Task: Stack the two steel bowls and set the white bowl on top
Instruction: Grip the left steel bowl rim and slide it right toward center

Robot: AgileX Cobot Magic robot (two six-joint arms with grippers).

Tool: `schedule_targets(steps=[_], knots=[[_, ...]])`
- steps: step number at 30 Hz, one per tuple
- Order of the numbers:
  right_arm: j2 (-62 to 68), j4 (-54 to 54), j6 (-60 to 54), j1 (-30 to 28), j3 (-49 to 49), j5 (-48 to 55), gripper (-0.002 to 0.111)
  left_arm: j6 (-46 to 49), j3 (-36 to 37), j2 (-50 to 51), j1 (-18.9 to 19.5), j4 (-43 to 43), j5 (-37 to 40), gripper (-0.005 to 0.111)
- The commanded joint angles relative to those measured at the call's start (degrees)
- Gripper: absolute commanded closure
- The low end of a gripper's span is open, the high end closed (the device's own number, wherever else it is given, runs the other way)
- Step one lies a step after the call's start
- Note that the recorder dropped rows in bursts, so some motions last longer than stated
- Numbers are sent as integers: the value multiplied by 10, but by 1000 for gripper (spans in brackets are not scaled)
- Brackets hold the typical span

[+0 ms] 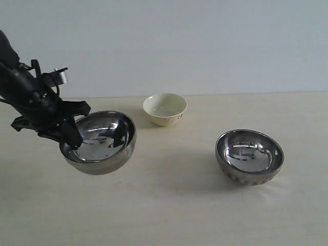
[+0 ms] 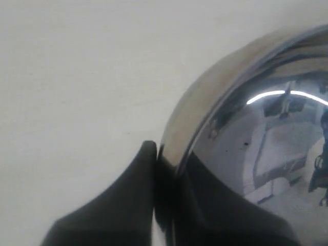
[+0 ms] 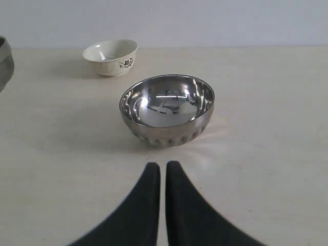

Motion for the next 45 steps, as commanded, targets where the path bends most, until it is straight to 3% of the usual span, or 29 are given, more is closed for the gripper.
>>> schedule_targets(steps=[1,5,21,45], knots=[[-3,-1,0,-3,3,-3,108,-15,-1,-8,-59,-6,-27,103],[-3,-1,0,-3,3,-3,108,-28,-8,-8,-90,-6,-44,103],[-3,-1,0,-3,3,-3,108,-57,-10,11,-129,-10,-61,103],[-3,-1,0,-3,3,-3,108,-35,-10,93,-134,-46,-82,103]])
